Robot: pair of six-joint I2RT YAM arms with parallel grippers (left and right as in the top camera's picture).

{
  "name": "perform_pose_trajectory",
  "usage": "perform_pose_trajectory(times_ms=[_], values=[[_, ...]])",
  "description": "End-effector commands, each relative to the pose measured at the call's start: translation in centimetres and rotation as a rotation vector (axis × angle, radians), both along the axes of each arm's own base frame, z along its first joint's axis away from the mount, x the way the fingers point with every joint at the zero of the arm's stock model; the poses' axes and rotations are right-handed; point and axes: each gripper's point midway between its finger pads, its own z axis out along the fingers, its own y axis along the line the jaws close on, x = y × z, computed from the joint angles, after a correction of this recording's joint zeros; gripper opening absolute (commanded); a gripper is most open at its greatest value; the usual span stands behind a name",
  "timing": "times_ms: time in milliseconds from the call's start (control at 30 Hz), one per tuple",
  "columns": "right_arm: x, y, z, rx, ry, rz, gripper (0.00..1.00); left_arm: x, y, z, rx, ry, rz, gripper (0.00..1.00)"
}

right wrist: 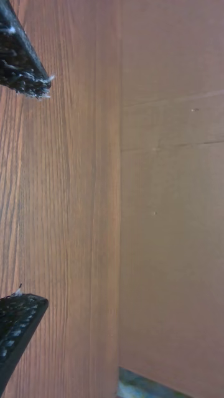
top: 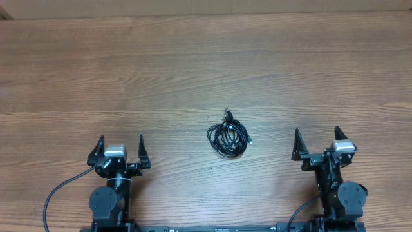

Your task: Untangle cables

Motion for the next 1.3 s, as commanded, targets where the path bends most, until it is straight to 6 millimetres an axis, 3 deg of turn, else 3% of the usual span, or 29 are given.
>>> perform_pose_trajectory(times_ms=[0, 333, 433, 567, 667, 733, 800, 933, 1033, 1167, 1267], values=[[0.0, -0.1, -0.1, 0.006, -0.005, -0.008, 1.00, 0.0, 0.1, 0.0, 0.019, -0.004, 0.003, 0.99], [0.0, -0.1, -0.1, 0.006, -0.005, -0.008, 1.00, 0.0, 0.1, 0.0, 0.019, -0.004, 0.003, 1.00], [0.0, -0.1, -0.1, 0.006, -0.005, -0.008, 1.00, 0.0, 0.6, 1.0, 0.024, -0.044, 0.028, 1.00], [0.0, 0.4, 0.0, 0.007, -0.011, 0.020, 1.00, 0.0, -1.9, 2.1, -0.065, -0.090, -0.113, 1.00], [-1.0, 4.9, 0.8, 0.008, -0.041, 0.287, 1.00, -0.8, -6.1, 2.2, -0.188, -0.069, -0.358, 1.00], [-3.2, 9.2, 1.1, 0.019, -0.051, 0.572, 1.00, -1.3, -7.5, 2.3, -0.211, -0.062, -0.442, 0.99], [-5.8, 11.9, 2.1, 0.003, -0.096, 0.791, 1.00, -1.7, -8.3, 2.9, -0.205, -0.082, -0.497, 1.00], [-7.3, 12.9, 4.1, -0.020, -0.186, 0.881, 1.00, -3.4, -10.0, 7.7, -0.142, -0.275, -0.629, 1.00], [-7.8, 12.4, 7.8, 0.002, -0.326, 0.847, 1.00, -4.8, -9.7, 12.4, -0.148, -0.406, -0.628, 1.00], [-8.1, 11.2, 12.0, -0.022, -0.439, 0.751, 1.00, -6.5, -9.6, 16.8, -0.057, -0.465, -0.607, 0.99], [-8.4, 10.3, 15.4, -0.059, -0.458, 0.663, 1.00, -7.1, -7.6, 20.0, -0.031, -0.391, -0.464, 1.00]])
